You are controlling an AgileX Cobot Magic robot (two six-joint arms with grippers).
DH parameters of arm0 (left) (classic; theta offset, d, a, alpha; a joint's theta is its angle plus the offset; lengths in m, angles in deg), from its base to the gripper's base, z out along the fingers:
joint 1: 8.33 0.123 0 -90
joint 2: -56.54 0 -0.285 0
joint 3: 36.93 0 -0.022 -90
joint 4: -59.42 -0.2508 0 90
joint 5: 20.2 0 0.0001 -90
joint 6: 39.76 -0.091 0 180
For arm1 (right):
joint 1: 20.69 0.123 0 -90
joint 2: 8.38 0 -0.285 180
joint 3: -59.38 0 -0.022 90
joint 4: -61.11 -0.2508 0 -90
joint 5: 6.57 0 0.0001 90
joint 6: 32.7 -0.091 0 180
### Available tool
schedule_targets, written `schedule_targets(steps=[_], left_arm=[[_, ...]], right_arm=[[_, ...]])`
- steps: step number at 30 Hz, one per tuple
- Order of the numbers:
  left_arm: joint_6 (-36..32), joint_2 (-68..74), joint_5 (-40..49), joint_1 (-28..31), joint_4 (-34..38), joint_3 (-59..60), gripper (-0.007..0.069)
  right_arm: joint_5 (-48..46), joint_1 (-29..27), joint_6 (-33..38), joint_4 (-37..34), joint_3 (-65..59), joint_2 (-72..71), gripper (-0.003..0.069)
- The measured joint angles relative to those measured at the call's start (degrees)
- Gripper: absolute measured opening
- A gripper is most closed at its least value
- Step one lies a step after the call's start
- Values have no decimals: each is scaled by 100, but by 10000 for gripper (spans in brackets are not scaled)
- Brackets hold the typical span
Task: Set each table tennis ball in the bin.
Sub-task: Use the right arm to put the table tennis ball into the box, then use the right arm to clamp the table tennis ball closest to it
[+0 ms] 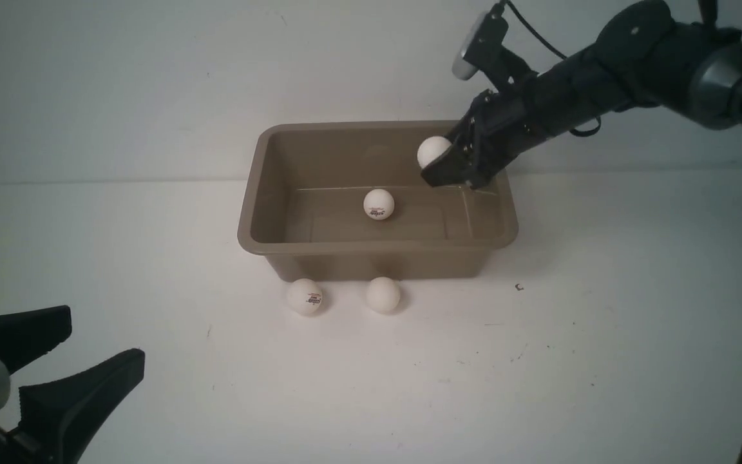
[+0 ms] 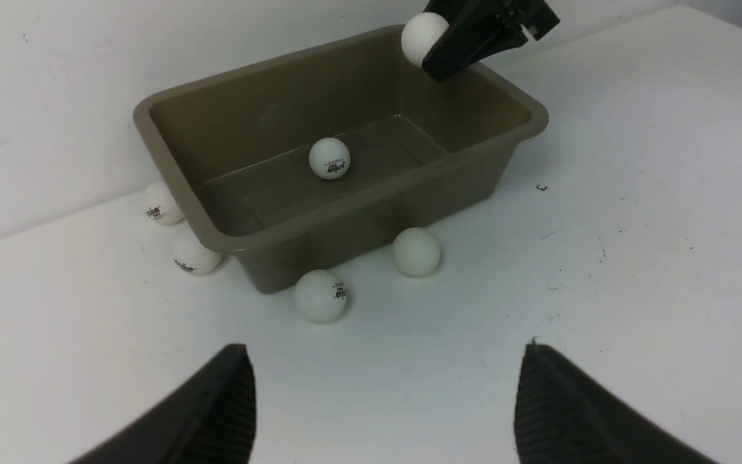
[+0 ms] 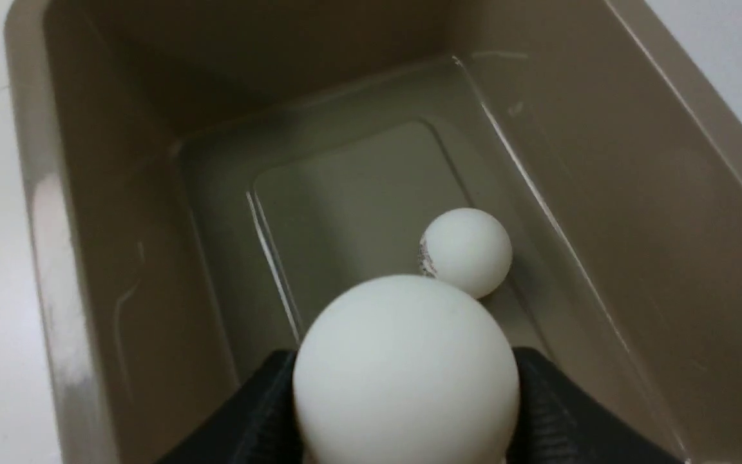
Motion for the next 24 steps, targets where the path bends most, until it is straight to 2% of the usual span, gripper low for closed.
schedule_targets(steps=[3, 4, 5, 7, 11, 15, 20, 22, 24], left_arm=[[0, 0, -56, 0, 20, 0, 489], [0, 0, -57, 0, 27, 0, 489], [0, 0, -63, 0, 53, 0, 489], [0, 0, -63, 0, 71, 0, 489], [-5, 0, -63, 0, 71, 0, 489], [-27, 0, -127, 0, 71, 0, 489], [-171, 0, -459, 0, 66, 0, 489], [-214, 0, -657, 0, 66, 0, 489], [-214, 0, -685, 0, 66, 0, 489]], right_arm=[[394, 0, -99, -59, 0, 5, 566], [394, 0, -99, -59, 0, 5, 577], [512, 0, -133, -138, 0, -10, 628], [581, 0, -158, -197, -18, -108, 670], [546, 0, -390, -167, -44, -577, 689], [412, 0, -930, 295, -44, -1462, 689], [197, 0, -1903, 1190, -39, -2490, 689], [-279, 0, -2747, 1579, -33, -2912, 689], [-676, 0, -3276, 1725, -33, -3060, 689]])
